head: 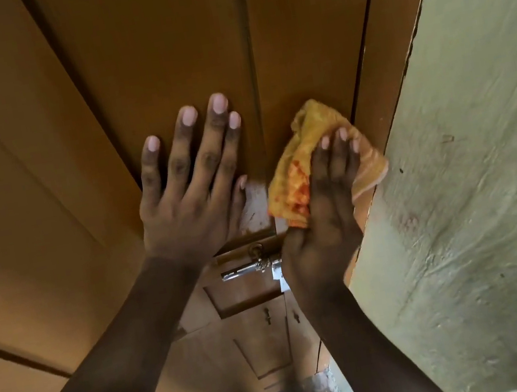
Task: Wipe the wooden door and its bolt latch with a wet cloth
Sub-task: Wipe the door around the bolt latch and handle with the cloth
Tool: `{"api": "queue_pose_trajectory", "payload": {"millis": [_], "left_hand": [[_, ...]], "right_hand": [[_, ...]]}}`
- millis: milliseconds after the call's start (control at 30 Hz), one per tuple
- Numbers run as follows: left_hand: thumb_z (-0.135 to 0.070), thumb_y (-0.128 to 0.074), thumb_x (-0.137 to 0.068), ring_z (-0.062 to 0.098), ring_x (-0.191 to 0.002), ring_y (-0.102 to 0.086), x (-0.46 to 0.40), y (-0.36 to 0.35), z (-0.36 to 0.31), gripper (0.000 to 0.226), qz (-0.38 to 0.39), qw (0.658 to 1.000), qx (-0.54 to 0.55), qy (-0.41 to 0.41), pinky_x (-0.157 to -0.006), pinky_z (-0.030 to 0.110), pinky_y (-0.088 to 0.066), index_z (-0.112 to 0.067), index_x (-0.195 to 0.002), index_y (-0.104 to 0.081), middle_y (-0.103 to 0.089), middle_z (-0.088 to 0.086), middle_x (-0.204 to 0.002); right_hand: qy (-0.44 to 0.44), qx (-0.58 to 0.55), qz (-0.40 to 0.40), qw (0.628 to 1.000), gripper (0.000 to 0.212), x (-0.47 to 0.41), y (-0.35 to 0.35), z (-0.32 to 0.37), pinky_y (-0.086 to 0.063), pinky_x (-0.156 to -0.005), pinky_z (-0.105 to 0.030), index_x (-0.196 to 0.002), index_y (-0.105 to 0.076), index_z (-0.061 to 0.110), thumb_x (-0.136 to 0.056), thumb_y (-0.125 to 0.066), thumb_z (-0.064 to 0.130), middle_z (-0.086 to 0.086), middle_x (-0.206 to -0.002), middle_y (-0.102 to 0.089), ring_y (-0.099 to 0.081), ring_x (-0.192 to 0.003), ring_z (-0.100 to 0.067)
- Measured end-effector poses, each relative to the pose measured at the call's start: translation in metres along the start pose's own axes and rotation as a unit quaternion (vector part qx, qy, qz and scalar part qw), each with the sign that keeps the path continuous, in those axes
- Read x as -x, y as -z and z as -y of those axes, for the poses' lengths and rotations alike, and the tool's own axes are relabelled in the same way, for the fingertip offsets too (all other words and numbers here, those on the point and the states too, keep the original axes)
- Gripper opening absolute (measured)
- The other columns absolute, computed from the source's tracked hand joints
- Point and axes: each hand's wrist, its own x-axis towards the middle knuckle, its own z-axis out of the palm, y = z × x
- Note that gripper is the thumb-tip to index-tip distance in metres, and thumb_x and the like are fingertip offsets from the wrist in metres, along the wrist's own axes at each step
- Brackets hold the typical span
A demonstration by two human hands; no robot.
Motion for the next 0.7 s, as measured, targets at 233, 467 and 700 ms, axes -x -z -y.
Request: {"api": "queue_pose_trajectory", "payload": {"millis": [233, 467, 700], "left_hand": [[-0.036, -0.043, -0.106, 0.030, -0.157, -0.022, 0.012, 0.002, 0.007, 0.066, 0.017, 0.999, 0.017, -0.024, -0.125, 0.048, -0.017, -0.011, -0.165, -0.025, -0.024, 0.009, -0.170], [-0.044, -0.044, -0.104, 0.029, -0.156, -0.023, 0.042, -0.004, 0.023, 0.070, 0.029, 0.993, -0.048, -0.101, -0.124, 0.045, -0.016, -0.011, -0.164, -0.028, -0.027, 0.011, -0.170], [-0.044, -0.049, -0.102, 0.029, -0.154, -0.031, 0.043, -0.004, 0.022, 0.072, 0.015, 0.995, -0.026, -0.096, -0.122, 0.044, -0.019, -0.011, -0.163, -0.031, -0.029, 0.010, -0.169]], "right_hand": [[0.034, 0.033, -0.002, 0.999, 0.042, 0.030, 0.009, -0.036, -0.060, -0.082, -0.052, -0.135, -0.045, -0.002, -0.108, -0.042, 0.030, -0.031, -0.139, -0.050, -0.063, -0.119, -0.048], [0.062, 0.066, 0.031, 0.995, 0.047, 0.024, 0.012, -0.021, -0.058, -0.096, -0.046, -0.148, -0.037, 0.000, -0.109, -0.038, 0.027, -0.022, -0.154, -0.036, -0.037, -0.145, -0.042], [-0.056, 0.052, -0.016, 0.997, 0.048, 0.028, 0.000, -0.025, -0.059, -0.080, -0.062, -0.149, -0.032, 0.007, -0.105, -0.045, 0.020, -0.035, -0.141, -0.053, -0.060, -0.119, -0.057]]}}
